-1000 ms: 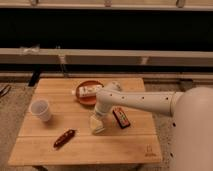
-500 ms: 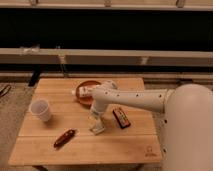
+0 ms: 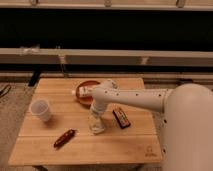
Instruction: Place the white sponge in the ceramic cup
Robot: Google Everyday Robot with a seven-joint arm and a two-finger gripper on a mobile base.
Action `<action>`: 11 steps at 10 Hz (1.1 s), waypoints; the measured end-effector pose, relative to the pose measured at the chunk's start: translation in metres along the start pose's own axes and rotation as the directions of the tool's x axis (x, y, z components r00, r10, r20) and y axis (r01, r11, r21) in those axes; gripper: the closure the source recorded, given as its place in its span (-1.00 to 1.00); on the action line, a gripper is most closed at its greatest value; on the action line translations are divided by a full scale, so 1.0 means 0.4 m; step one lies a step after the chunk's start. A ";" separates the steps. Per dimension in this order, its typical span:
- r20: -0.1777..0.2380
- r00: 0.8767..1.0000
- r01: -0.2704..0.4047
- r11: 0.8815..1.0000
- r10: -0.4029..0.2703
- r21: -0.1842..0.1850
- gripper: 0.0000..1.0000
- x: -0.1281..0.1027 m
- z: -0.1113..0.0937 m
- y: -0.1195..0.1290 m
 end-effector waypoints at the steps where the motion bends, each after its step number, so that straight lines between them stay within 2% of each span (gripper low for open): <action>1: -0.025 1.000 -0.001 1.000 0.001 -0.003 1.00 0.004 -0.031 -0.002; 3: -0.069 0.998 0.005 1.000 -0.006 -0.015 1.00 0.012 -0.093 -0.010; 5: -0.102 0.995 0.002 1.000 -0.005 -0.024 1.00 0.009 -0.121 -0.011; 8: -0.180 0.984 0.001 0.998 -0.011 -0.056 1.00 0.021 -0.190 -0.002; 10: -0.248 0.967 0.031 0.993 -0.060 -0.118 1.00 0.084 -0.294 0.031; 11: -0.271 0.959 0.046 0.988 -0.084 -0.145 1.00 0.114 -0.326 0.049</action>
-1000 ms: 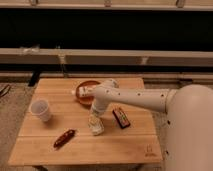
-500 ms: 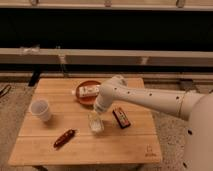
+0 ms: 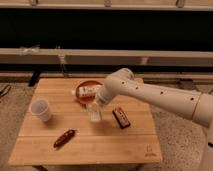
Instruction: Place the white sponge in the ceramic cup
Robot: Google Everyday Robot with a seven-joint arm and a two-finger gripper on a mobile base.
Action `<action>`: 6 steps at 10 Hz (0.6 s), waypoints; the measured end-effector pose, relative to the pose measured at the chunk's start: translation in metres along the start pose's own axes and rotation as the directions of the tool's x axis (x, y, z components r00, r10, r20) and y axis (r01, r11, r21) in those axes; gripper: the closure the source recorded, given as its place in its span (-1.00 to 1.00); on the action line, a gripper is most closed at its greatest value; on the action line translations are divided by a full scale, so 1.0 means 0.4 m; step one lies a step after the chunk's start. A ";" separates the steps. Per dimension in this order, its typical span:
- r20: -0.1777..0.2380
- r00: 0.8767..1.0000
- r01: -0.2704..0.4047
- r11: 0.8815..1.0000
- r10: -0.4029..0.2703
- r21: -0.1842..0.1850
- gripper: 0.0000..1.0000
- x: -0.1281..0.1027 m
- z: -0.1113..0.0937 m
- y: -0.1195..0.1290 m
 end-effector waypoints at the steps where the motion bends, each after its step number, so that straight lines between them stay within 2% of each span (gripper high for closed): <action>1: -0.029 0.999 0.021 0.999 -0.022 -0.025 1.00 0.037 -0.017 0.028; 2: -0.085 0.994 0.064 0.996 -0.069 -0.062 1.00 0.100 -0.028 0.059; 4: -0.166 0.976 0.126 0.987 -0.140 -0.096 1.00 0.172 -0.016 0.077; 6: -0.268 0.942 0.179 0.977 -0.204 -0.115 1.00 0.230 -0.002 0.089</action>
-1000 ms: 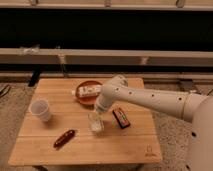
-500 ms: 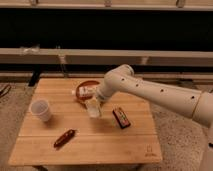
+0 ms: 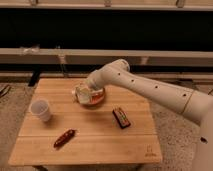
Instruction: Place the white sponge in the ceramic cup
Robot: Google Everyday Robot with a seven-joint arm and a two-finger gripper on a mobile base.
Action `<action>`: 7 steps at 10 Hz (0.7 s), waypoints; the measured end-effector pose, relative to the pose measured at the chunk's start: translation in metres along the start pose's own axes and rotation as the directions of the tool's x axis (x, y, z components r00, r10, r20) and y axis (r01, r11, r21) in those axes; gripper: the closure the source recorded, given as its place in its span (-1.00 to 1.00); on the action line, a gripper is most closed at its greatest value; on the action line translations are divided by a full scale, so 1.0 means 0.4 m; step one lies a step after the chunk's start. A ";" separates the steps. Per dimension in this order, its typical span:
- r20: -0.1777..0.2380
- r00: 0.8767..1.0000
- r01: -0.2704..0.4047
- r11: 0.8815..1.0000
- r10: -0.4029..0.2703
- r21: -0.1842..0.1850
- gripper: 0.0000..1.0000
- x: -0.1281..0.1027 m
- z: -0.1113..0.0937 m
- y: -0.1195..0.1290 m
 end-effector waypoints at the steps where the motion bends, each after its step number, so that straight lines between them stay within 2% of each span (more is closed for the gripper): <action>1: -0.043 0.999 0.022 1.000 -0.021 0.005 1.00 0.023 0.013 0.004; 2: -0.088 0.995 0.056 0.998 -0.054 0.018 1.00 0.063 0.030 -0.003; 3: -0.138 0.985 0.105 0.994 -0.099 0.031 1.00 0.124 0.039 -0.023; 5: -0.199 0.967 0.169 0.985 -0.158 0.041 1.00 0.196 0.023 -0.048; 7: -0.272 0.932 0.265 0.962 -0.240 0.061 1.00 0.291 0.018 -0.107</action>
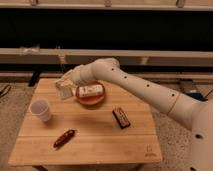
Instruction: Place the white sponge in the ceramic cup
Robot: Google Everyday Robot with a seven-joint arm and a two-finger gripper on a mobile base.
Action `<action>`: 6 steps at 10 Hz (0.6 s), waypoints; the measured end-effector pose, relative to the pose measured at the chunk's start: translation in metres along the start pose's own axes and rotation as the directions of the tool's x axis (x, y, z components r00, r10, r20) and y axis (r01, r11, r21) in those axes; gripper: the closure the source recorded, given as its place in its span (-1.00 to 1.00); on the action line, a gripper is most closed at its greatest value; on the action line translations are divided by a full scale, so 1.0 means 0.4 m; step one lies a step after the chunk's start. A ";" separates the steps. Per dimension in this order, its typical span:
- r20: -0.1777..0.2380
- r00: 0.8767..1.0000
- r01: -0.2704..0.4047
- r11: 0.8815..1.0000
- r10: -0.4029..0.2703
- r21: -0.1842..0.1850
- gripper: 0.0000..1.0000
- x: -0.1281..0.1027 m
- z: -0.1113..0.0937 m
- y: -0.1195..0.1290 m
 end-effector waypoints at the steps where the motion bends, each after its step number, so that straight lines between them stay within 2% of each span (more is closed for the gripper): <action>1: -0.020 0.999 0.030 0.999 -0.030 0.016 1.00 0.032 0.013 -0.011; 2: -0.041 0.997 0.062 0.997 -0.060 0.040 1.00 0.062 0.036 -0.024; 4: -0.077 0.992 0.109 0.988 -0.101 0.105 1.00 0.100 0.118 -0.055; 6: -0.102 0.988 0.131 0.980 -0.117 0.147 1.00 0.100 0.172 -0.066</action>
